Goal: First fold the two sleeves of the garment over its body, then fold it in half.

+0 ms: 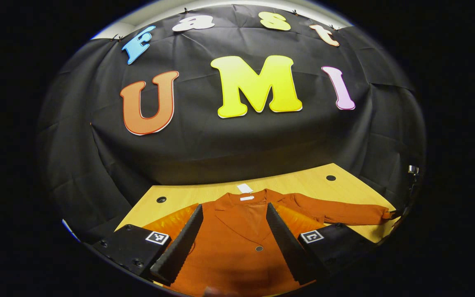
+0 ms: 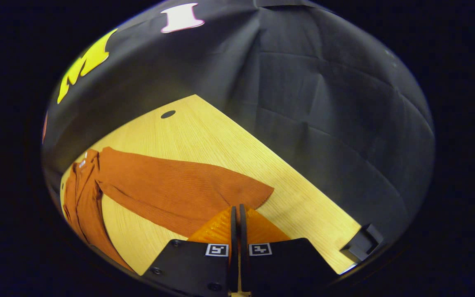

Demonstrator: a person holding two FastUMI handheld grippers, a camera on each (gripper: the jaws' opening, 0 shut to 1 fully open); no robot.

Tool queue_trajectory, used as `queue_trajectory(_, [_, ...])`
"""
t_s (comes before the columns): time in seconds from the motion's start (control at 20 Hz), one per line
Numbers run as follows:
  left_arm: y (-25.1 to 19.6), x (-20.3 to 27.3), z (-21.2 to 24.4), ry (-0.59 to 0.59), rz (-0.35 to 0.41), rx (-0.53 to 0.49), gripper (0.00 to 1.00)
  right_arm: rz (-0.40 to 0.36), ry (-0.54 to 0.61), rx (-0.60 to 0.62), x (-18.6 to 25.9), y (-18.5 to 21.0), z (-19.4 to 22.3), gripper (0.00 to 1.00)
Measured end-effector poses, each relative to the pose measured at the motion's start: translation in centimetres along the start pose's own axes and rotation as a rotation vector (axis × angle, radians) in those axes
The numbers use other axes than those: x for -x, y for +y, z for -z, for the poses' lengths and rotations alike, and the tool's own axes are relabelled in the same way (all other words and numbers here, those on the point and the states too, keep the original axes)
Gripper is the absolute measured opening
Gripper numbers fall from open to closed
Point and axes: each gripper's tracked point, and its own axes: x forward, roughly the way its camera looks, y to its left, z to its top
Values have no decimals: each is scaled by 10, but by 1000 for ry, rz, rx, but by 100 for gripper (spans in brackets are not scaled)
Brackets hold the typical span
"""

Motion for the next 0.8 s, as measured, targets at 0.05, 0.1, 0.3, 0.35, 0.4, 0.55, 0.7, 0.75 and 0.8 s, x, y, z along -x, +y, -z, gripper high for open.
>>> queue_trajectory(0.05, [5,0,-1,-5,-3,1,99,-2,-7,-11,5,2,-6,3])
queue_trajectory(0.1, [9,2,-1,-13,-5,2,99,-1,-22,-24,11,3,-12,0])
queue_trajectory(0.3, [34,2,-3,-42,-19,12,99,-3,-97,-32,31,11,-47,0])
queue_trajectory(0.35, [41,1,-2,-47,-21,21,99,-7,-117,-22,38,14,-57,0])
queue_trajectory(0.4, [48,0,-1,-52,-25,31,99,-11,-139,-10,46,21,-69,0])
queue_trajectory(0.55, [76,-1,5,-64,-44,58,99,-27,-235,52,72,46,-114,0])
queue_trajectory(0.7, [108,1,12,-80,-70,85,99,-62,-330,140,101,94,-160,0])
queue_trajectory(0.75, [119,2,12,-92,-73,88,99,-78,-360,167,111,114,-173,0])
queue_trajectory(0.8, [130,3,12,-108,-77,90,100,-94,-390,194,121,135,-188,0])
